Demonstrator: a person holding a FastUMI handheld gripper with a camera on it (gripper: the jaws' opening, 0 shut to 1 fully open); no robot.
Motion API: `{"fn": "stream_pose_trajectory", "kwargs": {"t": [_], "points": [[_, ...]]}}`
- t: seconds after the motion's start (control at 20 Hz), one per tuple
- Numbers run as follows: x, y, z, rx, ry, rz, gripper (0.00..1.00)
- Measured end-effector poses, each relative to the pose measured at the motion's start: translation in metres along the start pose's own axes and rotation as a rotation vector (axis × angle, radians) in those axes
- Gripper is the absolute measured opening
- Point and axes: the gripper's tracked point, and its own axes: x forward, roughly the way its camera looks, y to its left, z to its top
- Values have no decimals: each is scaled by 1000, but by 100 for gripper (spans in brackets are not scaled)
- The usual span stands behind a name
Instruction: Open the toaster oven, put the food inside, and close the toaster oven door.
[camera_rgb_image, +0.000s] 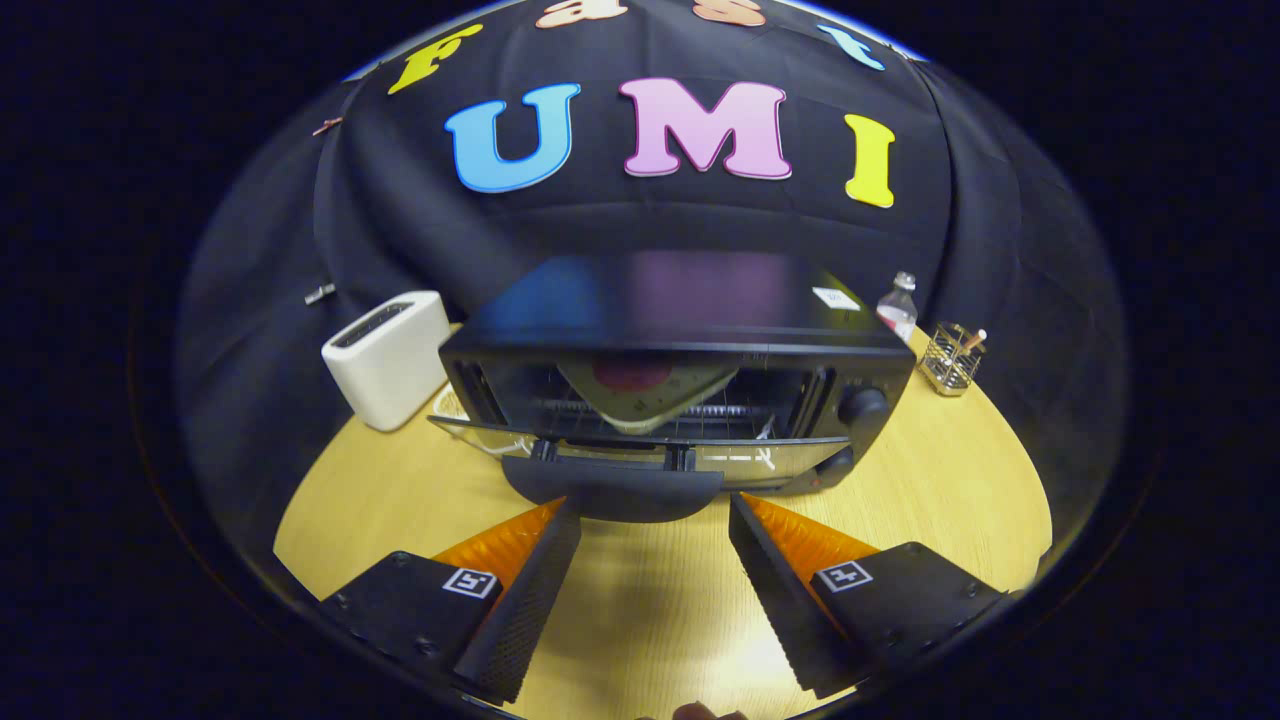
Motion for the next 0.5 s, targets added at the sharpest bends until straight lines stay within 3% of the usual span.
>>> {"fn": "stream_pose_trajectory", "kwargs": {"t": [0.2,0.5], "points": [[-34,-6,66,19,-145,21,99],[-106,-45,142,15,-340,-20,98]]}}
